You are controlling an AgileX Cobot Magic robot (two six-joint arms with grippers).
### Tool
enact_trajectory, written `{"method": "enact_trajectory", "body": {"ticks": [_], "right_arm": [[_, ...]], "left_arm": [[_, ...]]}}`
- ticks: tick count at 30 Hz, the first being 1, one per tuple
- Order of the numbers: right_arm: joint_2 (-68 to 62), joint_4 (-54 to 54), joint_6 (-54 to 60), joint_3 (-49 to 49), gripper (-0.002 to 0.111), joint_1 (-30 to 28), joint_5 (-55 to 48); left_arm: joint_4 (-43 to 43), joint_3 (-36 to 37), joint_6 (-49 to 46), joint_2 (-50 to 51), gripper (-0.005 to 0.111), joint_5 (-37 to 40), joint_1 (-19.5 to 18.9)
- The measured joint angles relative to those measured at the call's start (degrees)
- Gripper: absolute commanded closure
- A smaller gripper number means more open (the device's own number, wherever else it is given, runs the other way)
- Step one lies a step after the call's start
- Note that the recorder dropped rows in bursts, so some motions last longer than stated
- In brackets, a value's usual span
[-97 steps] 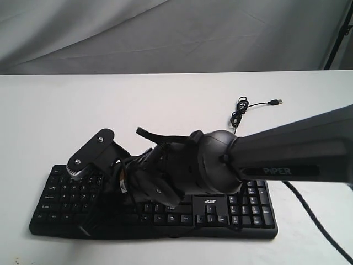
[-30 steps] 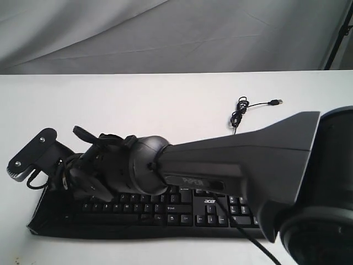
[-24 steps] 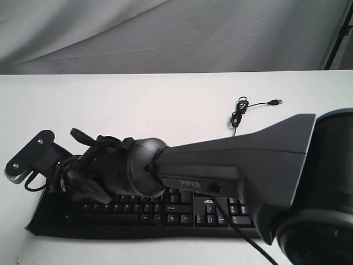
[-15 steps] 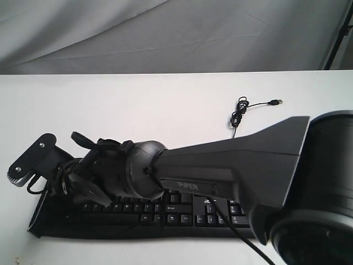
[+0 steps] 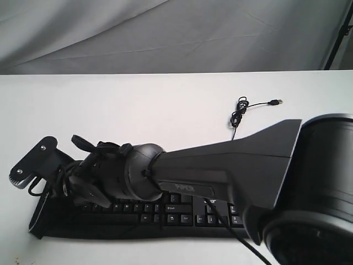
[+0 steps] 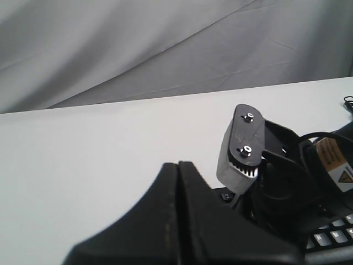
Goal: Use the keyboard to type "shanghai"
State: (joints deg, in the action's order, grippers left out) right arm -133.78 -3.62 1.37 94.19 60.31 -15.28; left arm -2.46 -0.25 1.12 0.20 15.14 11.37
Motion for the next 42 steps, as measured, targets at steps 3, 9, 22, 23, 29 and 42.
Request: {"method": "enact_trajectory", "body": {"ticks": [3,9,22,23,29,42], "right_arm": [[1.18,0.0,0.0,0.0,0.108,0.0,-1.47],[14.17,-1.1,-3.88,-13.73,0.108,-3.52,2.89],[19.52,-0.99,-5.35,-32.78,0.108,-9.44,15.28],[19.52,-0.99,-5.18,-32.78,0.108,-9.44,15.59],[19.52,-0.99,-5.05,-32.92,0.108,-9.48,15.96],[17.87,-0.99,-4.83,-32.92,0.108,-9.99,17.66]], "left_arm": [[0.0,0.0,0.0,0.0,0.107,0.0,0.0],[0.0,0.0,0.0,0.0,0.107,0.0,0.0],[0.0,0.0,0.0,0.0,0.107,0.0,0.0],[0.0,0.0,0.0,0.0,0.107,0.0,0.0],[0.0,0.0,0.0,0.0,0.107,0.0,0.0],[0.0,0.0,0.0,0.0,0.107,0.0,0.0]]}}
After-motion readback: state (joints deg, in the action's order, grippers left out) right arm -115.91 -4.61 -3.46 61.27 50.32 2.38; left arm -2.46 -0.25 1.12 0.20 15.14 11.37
